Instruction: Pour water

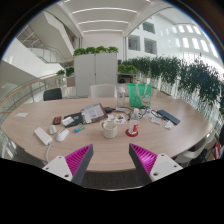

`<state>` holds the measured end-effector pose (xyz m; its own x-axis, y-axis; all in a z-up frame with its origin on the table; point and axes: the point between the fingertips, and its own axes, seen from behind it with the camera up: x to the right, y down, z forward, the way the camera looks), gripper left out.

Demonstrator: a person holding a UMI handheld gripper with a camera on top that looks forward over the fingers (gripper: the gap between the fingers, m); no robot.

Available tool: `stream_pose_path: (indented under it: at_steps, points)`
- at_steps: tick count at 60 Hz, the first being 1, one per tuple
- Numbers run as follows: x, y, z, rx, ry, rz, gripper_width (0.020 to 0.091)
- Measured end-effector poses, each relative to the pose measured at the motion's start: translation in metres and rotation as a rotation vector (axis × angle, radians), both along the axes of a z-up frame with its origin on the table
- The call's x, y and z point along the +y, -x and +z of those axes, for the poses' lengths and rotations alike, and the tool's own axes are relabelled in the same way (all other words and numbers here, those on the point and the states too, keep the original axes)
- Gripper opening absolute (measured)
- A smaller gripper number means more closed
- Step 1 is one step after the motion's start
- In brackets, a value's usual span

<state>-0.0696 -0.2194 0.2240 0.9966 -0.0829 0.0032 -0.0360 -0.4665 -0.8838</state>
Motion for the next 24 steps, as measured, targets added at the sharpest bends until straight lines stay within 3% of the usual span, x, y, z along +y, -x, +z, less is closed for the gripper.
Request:
stream_pose_path:
  at_steps: [1, 2, 24]
  points:
    - [-0.002, 0.001, 0.001, 0.006, 0.001, 0.006, 0.0810]
    - [-0.004, 0.002, 0.001, 0.019, 0.002, 0.011, 0.0835]
    - [0.009, -0.062, -0.017, 0.016, 0.008, 0.152, 0.0838]
